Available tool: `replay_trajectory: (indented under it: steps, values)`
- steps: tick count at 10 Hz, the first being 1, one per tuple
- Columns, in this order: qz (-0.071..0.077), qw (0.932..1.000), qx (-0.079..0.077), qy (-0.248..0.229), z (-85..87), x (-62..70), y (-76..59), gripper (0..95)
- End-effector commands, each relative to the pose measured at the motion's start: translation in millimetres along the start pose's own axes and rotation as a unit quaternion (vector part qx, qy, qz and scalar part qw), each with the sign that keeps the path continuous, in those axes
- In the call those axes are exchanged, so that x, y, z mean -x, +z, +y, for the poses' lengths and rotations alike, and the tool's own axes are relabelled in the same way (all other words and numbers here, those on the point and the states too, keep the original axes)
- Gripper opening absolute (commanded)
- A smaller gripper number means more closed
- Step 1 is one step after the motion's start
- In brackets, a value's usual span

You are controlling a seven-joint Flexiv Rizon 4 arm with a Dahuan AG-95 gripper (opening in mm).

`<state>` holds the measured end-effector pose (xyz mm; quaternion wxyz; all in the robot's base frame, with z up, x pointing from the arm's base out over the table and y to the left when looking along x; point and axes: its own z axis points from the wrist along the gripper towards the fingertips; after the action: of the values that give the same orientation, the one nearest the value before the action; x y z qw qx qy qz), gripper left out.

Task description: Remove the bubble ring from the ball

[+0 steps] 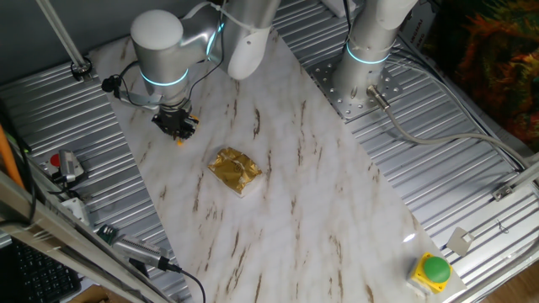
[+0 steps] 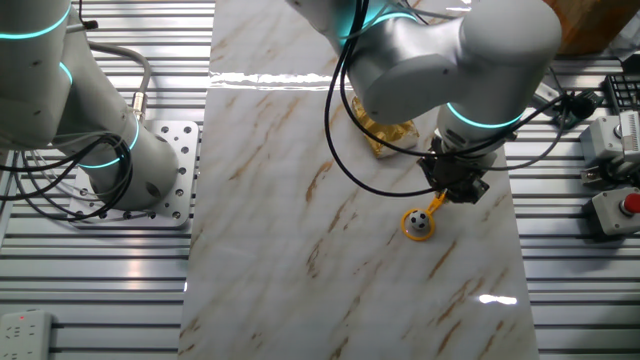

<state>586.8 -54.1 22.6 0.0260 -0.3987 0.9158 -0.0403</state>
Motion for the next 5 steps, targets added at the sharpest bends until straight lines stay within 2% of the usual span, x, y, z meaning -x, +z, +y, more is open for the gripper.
replay_trajectory:
  steps: [1,5]
  values:
    - [-0.001,1.0,-0.001,-0.003,0.1,0.1,-0.5,38.0]
    - [-0.004,0.9999,-0.002,-0.012,1.4,-1.7,0.3,38.0]
